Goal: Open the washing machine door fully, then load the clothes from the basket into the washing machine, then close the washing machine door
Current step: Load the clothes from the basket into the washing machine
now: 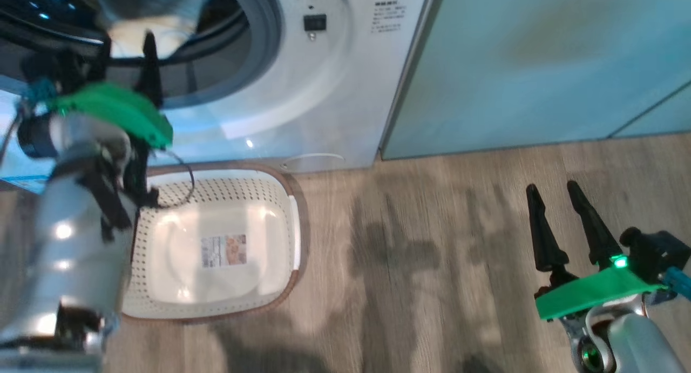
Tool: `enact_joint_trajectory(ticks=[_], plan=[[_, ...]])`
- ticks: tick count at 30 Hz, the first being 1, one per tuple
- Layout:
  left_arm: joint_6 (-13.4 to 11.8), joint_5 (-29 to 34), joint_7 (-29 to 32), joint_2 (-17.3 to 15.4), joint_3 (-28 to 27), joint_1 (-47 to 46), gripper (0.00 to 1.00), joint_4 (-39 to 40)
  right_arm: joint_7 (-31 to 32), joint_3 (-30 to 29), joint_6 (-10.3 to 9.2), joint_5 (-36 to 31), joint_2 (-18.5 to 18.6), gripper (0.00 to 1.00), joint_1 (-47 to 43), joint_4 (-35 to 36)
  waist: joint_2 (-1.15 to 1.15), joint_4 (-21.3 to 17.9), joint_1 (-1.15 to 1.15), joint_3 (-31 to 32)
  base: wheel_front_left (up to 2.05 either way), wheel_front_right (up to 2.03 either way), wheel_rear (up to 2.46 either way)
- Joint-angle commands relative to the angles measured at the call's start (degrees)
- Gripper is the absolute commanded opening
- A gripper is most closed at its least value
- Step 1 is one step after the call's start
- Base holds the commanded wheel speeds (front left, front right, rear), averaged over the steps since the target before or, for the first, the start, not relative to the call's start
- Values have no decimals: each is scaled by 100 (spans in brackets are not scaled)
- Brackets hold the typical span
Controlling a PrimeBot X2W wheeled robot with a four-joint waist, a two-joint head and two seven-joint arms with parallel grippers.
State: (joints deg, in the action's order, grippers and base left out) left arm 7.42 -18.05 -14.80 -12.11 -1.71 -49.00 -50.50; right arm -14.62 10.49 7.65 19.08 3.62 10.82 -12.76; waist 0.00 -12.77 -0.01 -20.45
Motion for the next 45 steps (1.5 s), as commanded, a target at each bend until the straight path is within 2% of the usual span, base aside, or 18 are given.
enact_joint_trajectory(ticks=[1,15,25,35,45], plan=[[6,-111,-19,-248,-117,151,100,349,-38,77,-16,5,108,100,-56,131,0,115,1,195,0,0,0],[6,-625,-19,-108,-103,2133,100,1768,-38,19,-16,56,181,100,-477,66,0,344,1,942,0,0,0],[6,-740,-19,-25,-525,3421,100,2500,-38,-114,-16,72,163,100,-828,75,0,471,1,1397,0,0,0],[6,-740,-19,101,-833,4115,100,2881,-38,-164,-16,97,159,100,-1022,72,0,521,1,1695,0,0,0],[6,-720,-19,97,-904,4305,100,3051,-38,-202,-16,107,153,100,-1050,92,0,560,1,1730,0,0,0]])
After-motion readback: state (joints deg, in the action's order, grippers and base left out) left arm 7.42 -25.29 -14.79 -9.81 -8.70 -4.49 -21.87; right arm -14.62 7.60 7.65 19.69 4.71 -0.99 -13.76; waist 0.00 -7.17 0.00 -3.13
